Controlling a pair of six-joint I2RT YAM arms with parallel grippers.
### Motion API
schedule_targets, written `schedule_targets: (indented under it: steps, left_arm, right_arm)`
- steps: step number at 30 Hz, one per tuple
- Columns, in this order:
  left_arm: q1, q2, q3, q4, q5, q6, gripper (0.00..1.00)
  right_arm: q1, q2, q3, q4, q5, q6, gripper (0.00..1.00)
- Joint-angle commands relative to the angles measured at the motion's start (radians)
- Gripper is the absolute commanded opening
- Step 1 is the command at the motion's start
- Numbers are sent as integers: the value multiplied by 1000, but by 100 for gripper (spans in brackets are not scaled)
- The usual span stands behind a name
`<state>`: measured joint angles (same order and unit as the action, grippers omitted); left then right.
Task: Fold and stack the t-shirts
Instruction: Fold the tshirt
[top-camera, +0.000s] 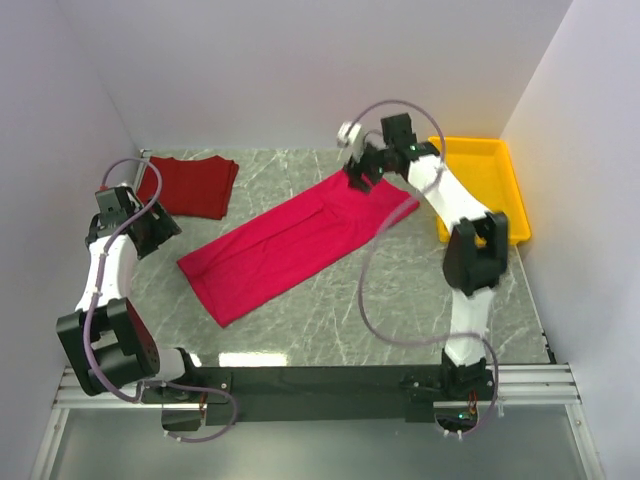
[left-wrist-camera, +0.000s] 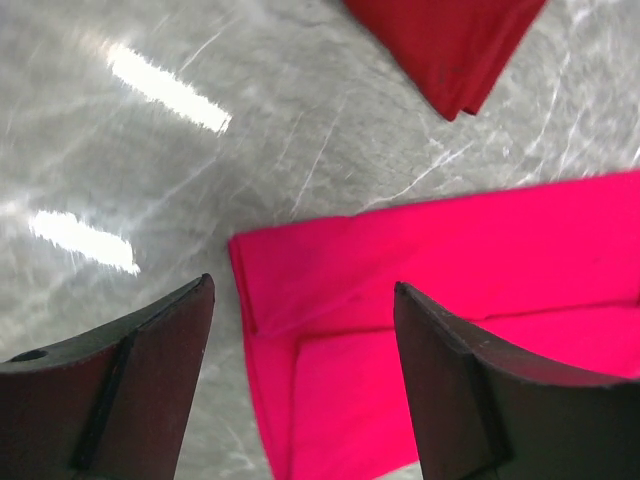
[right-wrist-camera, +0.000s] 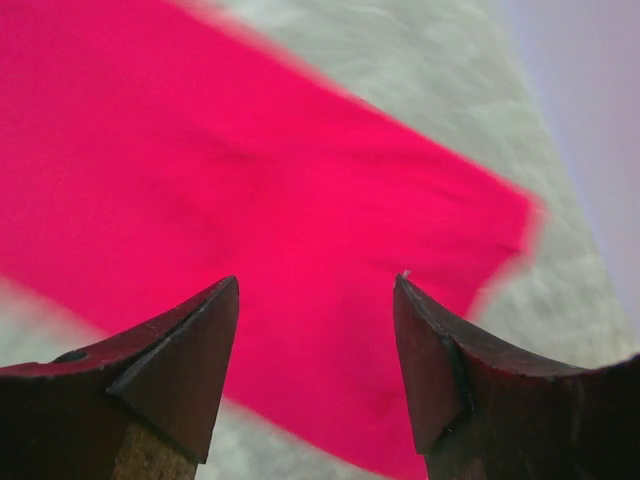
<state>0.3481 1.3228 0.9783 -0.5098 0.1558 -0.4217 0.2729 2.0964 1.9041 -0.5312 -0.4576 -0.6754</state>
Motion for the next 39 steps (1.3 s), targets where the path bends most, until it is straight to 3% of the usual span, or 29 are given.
schedule_targets:
  steps: [1, 4, 8, 11, 18, 25, 39]
  left_arm:
    - [-6, 13, 46, 59, 80, 179, 77]
    - [-4, 7, 48, 62, 50, 251, 78]
    - [-1, -10, 74, 21, -13, 238, 78]
    - [15, -59, 102, -44, -85, 140, 78]
    - [58, -223, 106, -105, -76, -80, 79]
    - [61, -284, 183, -228, -228, -111, 78]
    - [61, -277, 201, -243, -203, -112, 78]
  right_arm:
    - [159, -257, -251, -347, -462, -538, 70]
    - [328, -378, -460, -363, -434, -644, 70]
    - [561, -435, -594, -172, -270, -515, 68]
    - [694, -415, -619, 64, -153, -371, 66]
    - [908, -221, -527, 267, 57, -239, 64]
    - [1002, -43, -378, 338, 233, -118, 59]
    - [1008, 100, -257, 323, 316, -44, 56]
